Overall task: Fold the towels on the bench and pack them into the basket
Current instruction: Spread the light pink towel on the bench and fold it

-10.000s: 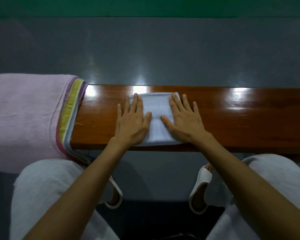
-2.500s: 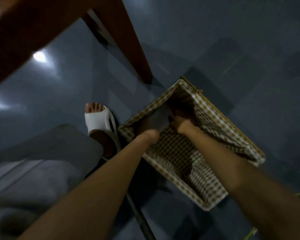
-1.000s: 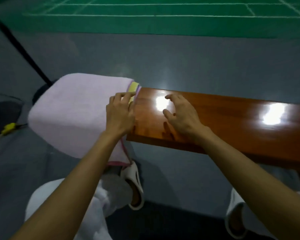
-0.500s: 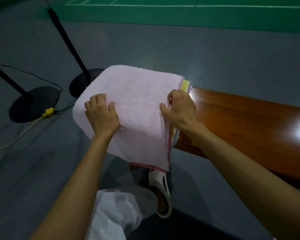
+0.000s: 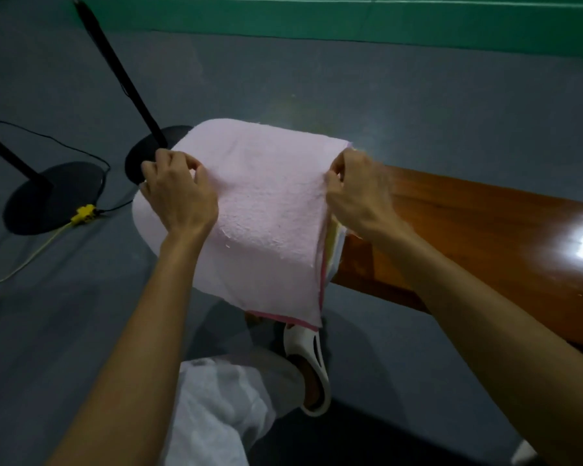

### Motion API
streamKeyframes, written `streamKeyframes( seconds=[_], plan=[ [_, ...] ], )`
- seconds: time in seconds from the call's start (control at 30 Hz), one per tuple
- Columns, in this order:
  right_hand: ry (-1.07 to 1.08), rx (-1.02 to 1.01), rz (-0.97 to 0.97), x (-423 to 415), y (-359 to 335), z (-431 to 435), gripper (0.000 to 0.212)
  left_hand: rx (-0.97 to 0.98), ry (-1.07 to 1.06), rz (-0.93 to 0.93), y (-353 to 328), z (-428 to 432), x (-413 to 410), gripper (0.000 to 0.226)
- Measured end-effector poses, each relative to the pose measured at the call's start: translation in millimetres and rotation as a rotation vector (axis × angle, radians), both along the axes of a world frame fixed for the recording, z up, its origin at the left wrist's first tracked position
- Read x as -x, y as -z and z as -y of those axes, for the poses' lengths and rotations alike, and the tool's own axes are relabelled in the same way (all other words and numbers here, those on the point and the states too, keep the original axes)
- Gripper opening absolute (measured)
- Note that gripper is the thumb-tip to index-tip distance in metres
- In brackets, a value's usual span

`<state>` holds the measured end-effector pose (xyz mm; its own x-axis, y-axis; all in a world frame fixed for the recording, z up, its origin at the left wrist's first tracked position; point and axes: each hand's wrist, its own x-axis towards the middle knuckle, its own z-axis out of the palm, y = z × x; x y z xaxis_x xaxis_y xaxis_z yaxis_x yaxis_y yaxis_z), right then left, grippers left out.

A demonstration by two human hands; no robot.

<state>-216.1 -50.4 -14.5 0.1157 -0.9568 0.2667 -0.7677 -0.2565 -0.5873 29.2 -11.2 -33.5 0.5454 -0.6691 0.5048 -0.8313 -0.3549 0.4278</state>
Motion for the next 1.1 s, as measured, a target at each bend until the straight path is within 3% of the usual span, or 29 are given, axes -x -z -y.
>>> streamKeyframes(
  seconds=[0.3,0.67,1.1],
  plan=[
    [0.167,0.020,-0.113,146,-10,-23,0.013,-0.004,0.313,0.029,-26,11,123,0.013],
    [0.415,-0.093,-0.185,341,5,-59,0.009,-0.249,0.699,0.070,-4,2,286,0.019],
    [0.446,-0.152,-0.210,410,16,-72,0.011,-0.439,0.895,-0.052,15,-19,347,0.017]
  ],
)
